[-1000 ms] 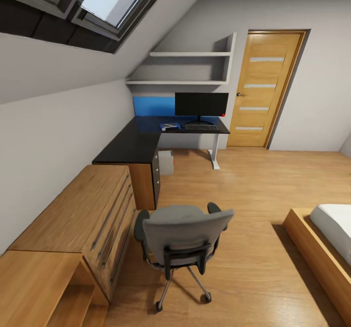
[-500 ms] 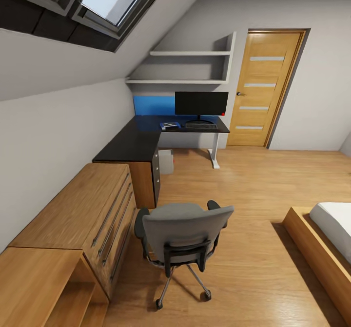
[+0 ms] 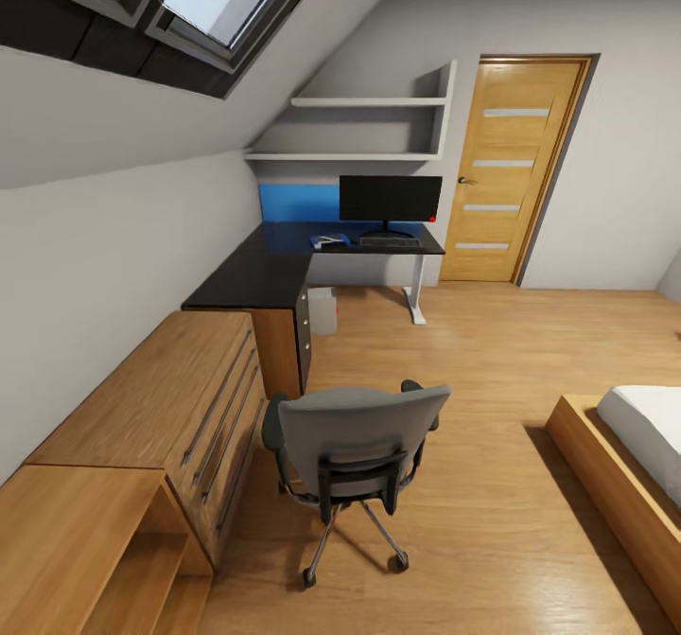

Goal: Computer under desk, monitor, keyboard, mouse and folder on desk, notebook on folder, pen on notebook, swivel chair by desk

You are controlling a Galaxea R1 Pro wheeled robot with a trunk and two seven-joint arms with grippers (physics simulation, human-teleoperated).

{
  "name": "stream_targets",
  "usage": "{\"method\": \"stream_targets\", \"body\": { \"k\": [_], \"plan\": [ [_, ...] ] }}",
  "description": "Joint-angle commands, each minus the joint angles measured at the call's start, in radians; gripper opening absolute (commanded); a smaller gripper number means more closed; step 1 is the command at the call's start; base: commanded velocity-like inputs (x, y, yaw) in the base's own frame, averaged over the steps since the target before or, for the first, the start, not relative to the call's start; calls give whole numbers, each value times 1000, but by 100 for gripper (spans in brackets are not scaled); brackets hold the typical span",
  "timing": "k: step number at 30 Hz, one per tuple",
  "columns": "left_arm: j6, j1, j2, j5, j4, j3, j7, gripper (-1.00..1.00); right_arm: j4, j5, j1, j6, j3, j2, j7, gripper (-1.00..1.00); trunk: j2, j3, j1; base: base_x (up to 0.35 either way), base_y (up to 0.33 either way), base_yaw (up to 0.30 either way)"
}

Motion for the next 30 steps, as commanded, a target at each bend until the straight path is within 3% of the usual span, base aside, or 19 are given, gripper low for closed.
{"method": "stream_targets", "body": {
  "k": [1,30],
  "plan": [
    [-5,-2,0,0,-3,-8,9,100,1,-3,-1,-2,9,0,-6,100,-8,-5,4,-28,0,0],
    [-2,-2,-1,0,-3,-14,5,100,1,-2,-1,-2,9,0,-6,100,-211,-95,115,-7,0,0]
  ]
}}
